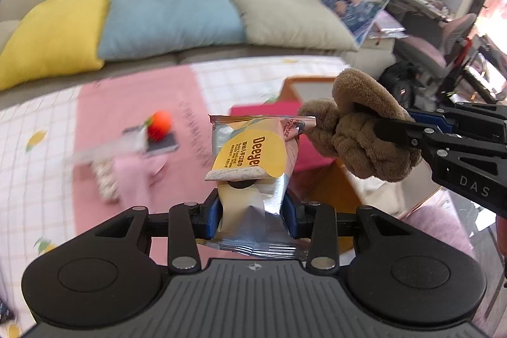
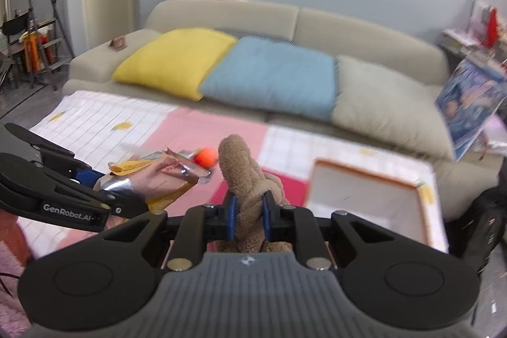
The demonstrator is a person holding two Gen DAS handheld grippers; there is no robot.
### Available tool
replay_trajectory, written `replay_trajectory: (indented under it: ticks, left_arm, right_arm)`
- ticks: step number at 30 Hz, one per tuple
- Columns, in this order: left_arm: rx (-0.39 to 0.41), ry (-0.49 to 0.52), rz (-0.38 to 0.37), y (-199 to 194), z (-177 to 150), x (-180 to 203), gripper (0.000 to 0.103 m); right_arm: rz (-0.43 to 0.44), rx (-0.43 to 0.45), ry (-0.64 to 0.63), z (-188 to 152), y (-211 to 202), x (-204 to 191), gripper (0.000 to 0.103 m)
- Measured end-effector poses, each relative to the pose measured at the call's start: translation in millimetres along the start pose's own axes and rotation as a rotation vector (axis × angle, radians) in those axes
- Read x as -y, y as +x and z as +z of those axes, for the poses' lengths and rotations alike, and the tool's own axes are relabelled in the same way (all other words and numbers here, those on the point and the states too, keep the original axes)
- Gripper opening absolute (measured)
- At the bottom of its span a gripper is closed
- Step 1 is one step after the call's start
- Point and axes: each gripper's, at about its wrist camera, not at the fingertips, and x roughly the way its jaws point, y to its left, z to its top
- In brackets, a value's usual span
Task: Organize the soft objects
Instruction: 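Carry the plush and snack bag over the cardboard box with both grippers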
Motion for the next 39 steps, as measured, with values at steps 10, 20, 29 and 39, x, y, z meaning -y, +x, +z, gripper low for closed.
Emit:
replay_trajectory:
  ticks: [10, 20, 29, 39]
  left_arm:
    - [0.009, 0.106, -0.072, 48, 62, 72, 0.045]
    - [-0.073, 0.213, -0.055, 120, 90, 129, 0.045]
    - [-0.201, 0.295, -0.059, 177, 91, 135, 0.045]
    - [-0.249, 0.389, -0.013, 214, 79, 148, 0.045]
  right_arm:
    - [-0.128, -0.006, -0.047, 12, 15, 73, 0.014]
    - [-0.142, -0.075, -0.045, -16, 58, 148, 0.014]
    - [-0.097, -0.117, 0.033, -44, 97, 179, 0.015]
    - [-0.081, -0.194, 0.065, -69, 126, 188, 0.015]
